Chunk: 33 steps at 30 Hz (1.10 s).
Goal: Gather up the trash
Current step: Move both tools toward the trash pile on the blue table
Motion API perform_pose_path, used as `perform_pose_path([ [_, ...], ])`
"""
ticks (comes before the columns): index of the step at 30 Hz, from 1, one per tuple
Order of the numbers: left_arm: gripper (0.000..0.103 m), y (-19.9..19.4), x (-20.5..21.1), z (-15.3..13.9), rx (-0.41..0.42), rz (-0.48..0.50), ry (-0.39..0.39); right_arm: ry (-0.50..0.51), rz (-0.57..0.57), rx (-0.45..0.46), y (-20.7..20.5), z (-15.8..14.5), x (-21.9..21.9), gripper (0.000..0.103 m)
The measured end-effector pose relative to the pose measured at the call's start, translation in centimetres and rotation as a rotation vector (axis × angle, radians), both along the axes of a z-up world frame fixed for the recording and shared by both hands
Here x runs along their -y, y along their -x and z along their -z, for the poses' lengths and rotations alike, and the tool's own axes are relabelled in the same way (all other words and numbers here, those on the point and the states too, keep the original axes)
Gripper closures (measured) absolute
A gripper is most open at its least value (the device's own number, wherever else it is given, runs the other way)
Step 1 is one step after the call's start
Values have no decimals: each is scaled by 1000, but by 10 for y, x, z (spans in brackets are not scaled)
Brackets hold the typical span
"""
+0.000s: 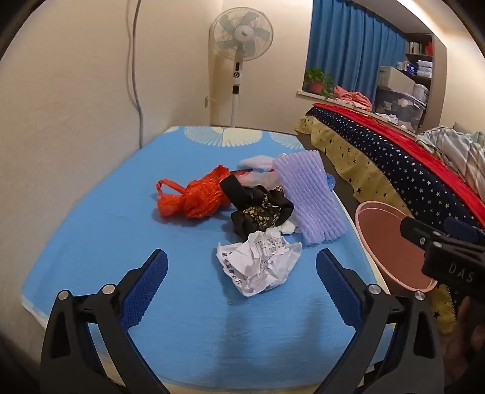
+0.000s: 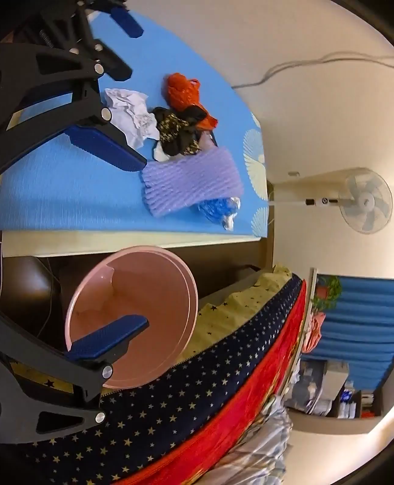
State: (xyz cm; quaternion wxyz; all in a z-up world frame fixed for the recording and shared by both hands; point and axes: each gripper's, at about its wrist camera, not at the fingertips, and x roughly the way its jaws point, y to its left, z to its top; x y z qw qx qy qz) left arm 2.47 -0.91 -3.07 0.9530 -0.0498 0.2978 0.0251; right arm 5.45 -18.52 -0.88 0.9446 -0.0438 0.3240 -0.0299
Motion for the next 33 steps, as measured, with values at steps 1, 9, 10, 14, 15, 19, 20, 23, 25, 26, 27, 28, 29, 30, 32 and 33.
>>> perform_pose_path([
  [1,8,-1,1,0,10,-2,-12,-5,1,-5,0,0,2,9],
  [9,11,4,-5,0,15,-25,-3,21,-3,20,2,0,0,13],
  [10,13,3,-6,0,6,-14,14,21,-3,24,2,0,1,13],
  [14,14,6,-5,-1,7,-18,9,18,-1,21,2,1,1,13],
  [15,14,6,-5,-1,8,-18,15,17,1,20,2,1,1,13],
  [19,14,7,-2,-1,11,-11,23,15,5,23,3,0,3,16],
  [20,14,7,-2,0,11,-8,25,15,5,23,3,0,3,17],
  [23,14,8,-1,-1,15,-7,23,18,9,28,3,0,5,18],
  [25,14,8,-1,0,15,-7,23,16,14,26,1,0,6,18],
  [26,14,8,-1,-1,16,-6,22,13,16,25,1,0,7,18],
  [27,14,8,-1,-1,17,-6,20,11,18,24,1,0,8,18],
  [28,14,8,-1,-1,19,-7,19,7,20,25,1,0,9,18],
  [29,14,8,0,-1,20,-7,20,3,22,25,1,0,10,18],
  [30,15,8,0,-1,18,-7,22,-1,23,24,0,-1,10,18],
  [32,19,9,1,0,17,-5,18,-6,23,23,0,-1,11,20],
  [33,20,8,1,0,14,-1,17,-8,21,22,0,-1,11,22],
])
